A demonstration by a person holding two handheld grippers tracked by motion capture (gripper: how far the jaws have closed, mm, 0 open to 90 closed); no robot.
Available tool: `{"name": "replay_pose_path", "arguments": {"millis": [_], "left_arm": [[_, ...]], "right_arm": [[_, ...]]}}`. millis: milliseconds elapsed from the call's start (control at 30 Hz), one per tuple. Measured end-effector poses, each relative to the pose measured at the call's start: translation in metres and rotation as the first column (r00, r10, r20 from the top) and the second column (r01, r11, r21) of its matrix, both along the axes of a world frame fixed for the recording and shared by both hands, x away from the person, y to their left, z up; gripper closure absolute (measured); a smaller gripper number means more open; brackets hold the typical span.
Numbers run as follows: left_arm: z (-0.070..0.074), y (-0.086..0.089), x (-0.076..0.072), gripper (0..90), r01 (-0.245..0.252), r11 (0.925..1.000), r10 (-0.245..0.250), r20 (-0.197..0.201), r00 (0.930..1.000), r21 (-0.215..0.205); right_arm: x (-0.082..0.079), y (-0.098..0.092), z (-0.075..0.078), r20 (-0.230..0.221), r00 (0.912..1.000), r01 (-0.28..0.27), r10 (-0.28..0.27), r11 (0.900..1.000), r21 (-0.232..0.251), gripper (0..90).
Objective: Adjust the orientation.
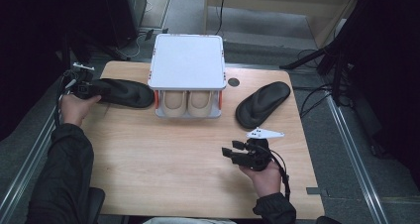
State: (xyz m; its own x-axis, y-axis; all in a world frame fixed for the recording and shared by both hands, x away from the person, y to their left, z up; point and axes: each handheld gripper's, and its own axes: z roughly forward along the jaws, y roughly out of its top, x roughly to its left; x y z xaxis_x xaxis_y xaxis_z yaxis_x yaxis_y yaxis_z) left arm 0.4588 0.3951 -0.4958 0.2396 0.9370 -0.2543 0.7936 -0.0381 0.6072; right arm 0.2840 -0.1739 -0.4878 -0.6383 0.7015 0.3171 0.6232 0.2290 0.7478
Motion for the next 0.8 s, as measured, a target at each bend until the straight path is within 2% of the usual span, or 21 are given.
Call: {"name": "replay_pose_path", "arguments": {"millis": [267, 467, 700, 800], "left_arm": [[0.000, -0.006, -0.009, 90.0, 0.016, 0.9998, -0.015, -0.020, 0.9997, 0.014], [0.001, -0.012, -0.022, 90.0, 0.026, 0.9993, -0.025, -0.031, 0.9992, 0.027], [0.001, -0.014, -0.037, 90.0, 0.032, 0.9993, -0.031, -0.038, 0.9988, 0.021], [0.000, -0.016, -0.043, 90.0, 0.028, 0.9996, -0.028, -0.043, 0.9987, 0.006]], "right_arm": [[0.002, 0.000, 0.000, 0.005, 1.0000, -0.002, 0.002, 1.000, -0.007, 45.9], [0.002, 0.002, 0.001, 0.009, 0.9999, -0.008, 0.008, 1.000, -0.009, 46.0], [0.004, 0.004, 0.004, 0.015, 0.9997, -0.021, 0.021, 1.000, -0.004, 46.4], [0.005, 0.006, 0.004, 0.018, 0.9993, -0.032, 0.032, 0.999, -0.003, 46.4]]}}
